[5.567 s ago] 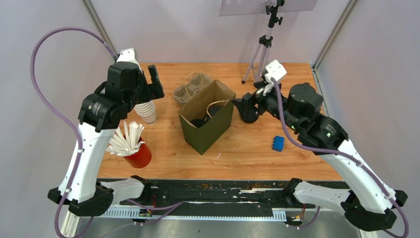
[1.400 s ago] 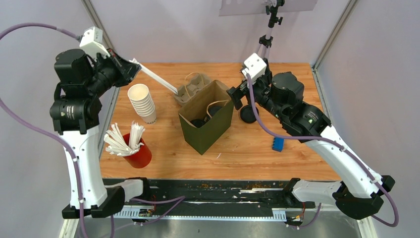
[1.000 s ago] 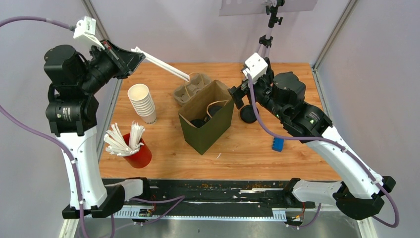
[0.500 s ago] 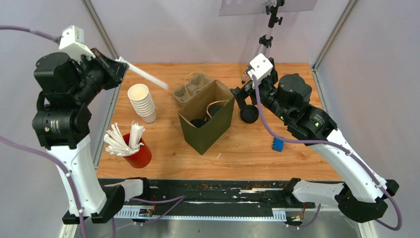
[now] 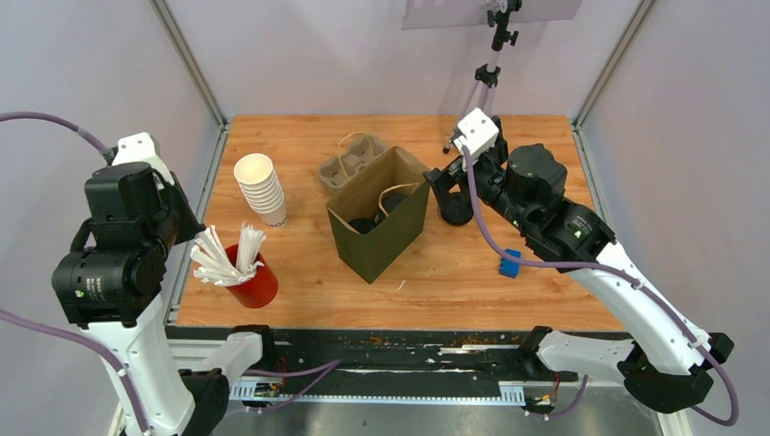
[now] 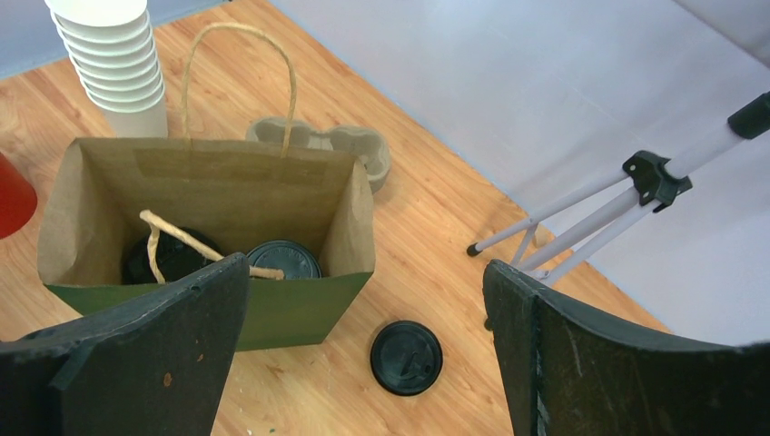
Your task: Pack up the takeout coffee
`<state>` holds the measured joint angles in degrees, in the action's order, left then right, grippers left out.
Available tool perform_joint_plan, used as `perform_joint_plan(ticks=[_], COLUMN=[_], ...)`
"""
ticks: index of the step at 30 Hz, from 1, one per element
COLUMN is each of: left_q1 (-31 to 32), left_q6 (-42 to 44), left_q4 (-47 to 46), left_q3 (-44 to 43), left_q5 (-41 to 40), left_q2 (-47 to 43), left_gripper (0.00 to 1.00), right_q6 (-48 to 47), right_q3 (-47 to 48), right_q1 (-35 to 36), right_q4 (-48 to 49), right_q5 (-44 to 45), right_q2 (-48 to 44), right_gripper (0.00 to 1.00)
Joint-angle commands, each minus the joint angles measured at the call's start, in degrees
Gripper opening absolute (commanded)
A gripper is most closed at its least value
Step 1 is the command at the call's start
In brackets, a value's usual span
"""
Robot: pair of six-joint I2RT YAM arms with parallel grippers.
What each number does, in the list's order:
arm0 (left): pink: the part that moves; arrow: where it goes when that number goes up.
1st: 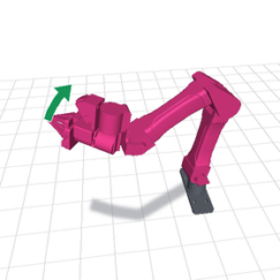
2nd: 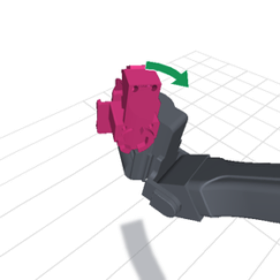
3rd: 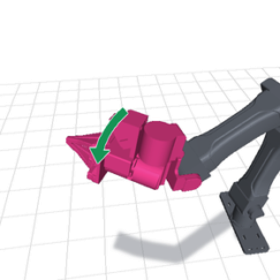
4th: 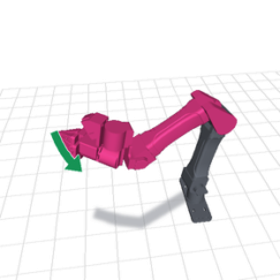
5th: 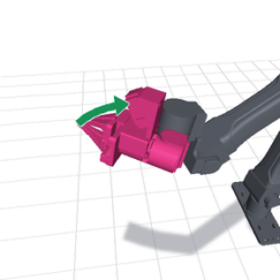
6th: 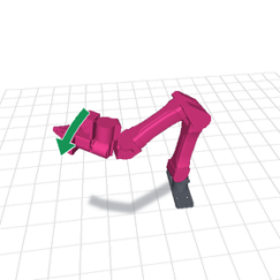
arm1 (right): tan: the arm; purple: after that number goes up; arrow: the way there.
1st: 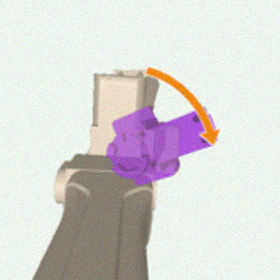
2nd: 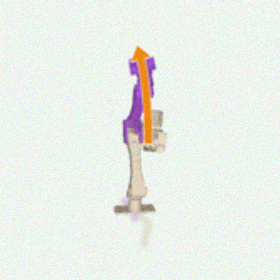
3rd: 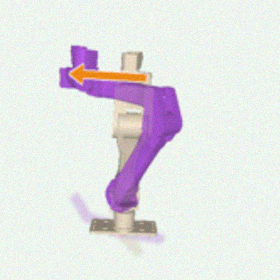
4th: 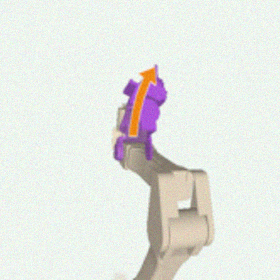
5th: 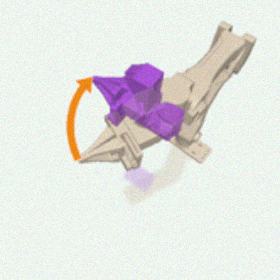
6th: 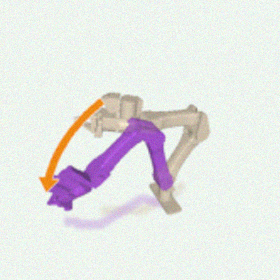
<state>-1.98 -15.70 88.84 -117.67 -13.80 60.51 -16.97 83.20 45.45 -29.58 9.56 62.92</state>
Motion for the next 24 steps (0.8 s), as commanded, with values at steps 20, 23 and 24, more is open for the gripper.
perform_joint_plan(ticks=[20,23,24], left_q1=[-0.3,-0.4,-0.3], left_q6=[0.3,0.7,0.7], left_q4=[-11.3,-11.3,-11.1], left_q3=[29.3,29.1,28.9], left_q5=[0.9,1.6,1.7], left_q2=[-3.6,-3.9,-3.9], left_gripper=[0.18,0.09,0.08], right_q6=[4.0,4.3,4.4], right_q3=[-5.7,-6.2,-6.4], right_q1=[-0.2,-0.2,-0.2], right_q4=[-0.4,-0.5,-0.3], right_q5=[2.5,2.5,2.4], right_q2=[-9.4,-10.0,-10.1], right_gripper=[1.0,1.0,1.0])
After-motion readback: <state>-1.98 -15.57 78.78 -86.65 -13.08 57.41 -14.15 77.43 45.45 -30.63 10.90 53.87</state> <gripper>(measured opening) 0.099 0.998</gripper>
